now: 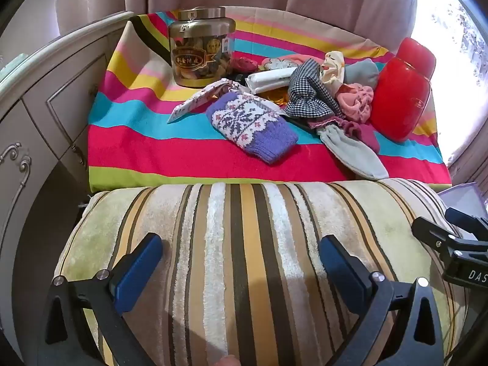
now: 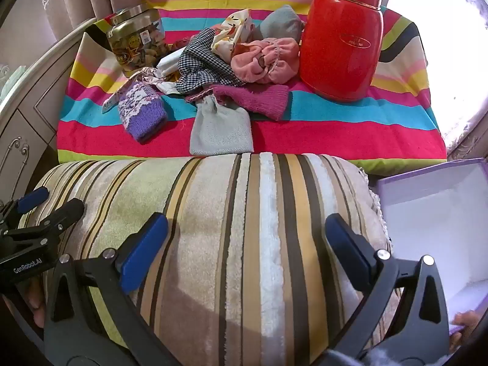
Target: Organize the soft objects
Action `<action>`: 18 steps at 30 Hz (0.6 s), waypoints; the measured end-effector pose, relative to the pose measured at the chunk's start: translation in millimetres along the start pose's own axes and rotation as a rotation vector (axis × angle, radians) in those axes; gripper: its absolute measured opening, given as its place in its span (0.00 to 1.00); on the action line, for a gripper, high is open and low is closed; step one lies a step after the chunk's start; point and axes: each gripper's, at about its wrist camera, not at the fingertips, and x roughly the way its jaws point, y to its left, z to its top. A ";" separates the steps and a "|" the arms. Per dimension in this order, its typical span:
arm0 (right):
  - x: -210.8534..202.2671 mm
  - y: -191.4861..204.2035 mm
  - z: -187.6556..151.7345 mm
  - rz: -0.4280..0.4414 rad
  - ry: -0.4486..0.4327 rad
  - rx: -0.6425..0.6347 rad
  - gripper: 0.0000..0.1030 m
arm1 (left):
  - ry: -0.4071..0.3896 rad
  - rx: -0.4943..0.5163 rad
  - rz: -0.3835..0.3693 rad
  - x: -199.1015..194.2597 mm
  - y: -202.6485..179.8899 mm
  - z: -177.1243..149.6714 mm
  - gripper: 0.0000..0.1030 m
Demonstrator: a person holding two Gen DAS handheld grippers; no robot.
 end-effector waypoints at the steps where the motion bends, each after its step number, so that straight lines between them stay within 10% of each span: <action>1: 0.2 0.4 0.2 0.000 0.001 0.000 1.00 | -0.001 -0.001 -0.001 -0.2 0.0 -0.3 1.00; 18: 0.3 -0.2 -0.4 -0.010 0.005 -0.009 1.00 | 0.017 -0.013 0.001 4.0 0.5 -1.8 1.00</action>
